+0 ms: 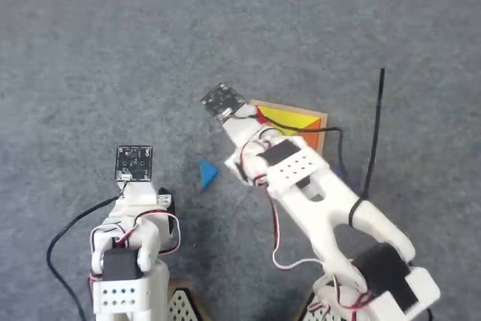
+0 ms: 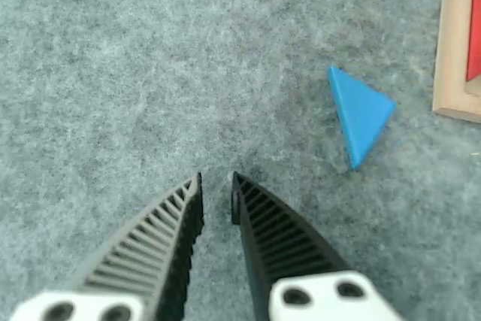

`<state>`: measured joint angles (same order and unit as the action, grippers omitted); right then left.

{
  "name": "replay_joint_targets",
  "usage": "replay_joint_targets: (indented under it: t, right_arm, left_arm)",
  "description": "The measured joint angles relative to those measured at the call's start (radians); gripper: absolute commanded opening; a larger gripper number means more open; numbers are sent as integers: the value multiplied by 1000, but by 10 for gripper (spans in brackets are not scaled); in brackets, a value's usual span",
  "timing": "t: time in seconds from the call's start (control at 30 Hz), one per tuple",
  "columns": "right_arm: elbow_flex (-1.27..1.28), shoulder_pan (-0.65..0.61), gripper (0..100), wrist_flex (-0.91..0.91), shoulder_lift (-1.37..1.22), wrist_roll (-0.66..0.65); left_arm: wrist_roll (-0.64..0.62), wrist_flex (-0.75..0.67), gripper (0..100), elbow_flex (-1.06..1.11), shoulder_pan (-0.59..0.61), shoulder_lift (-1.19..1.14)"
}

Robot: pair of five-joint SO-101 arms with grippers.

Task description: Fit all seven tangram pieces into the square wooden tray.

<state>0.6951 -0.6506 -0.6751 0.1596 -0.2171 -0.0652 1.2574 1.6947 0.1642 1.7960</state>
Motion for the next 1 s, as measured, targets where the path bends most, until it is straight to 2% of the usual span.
replay_joint_targets:
  t: [0.23, 0.47, 0.63, 0.77, 1.0]
  right_arm:
    - [0, -75, 167, -9, 0, 193]
    - [-14, -124, 210, -12, -6, 417]
    - [-152, -158, 225, -103, -132, 522]
    - [-296, -189, 225, -187, -259, 551]
    - [-456, -221, 226, -253, -422, 557]
  left_arm:
    - [0, 0, 57, 0, 0, 0]
    - [0, 0, 57, 0, 0, 0]
    - [0, 0, 57, 0, 0, 0]
    - [0, 0, 57, 0, 3, 0]
    - [0, 0, 57, 0, 86, 0]
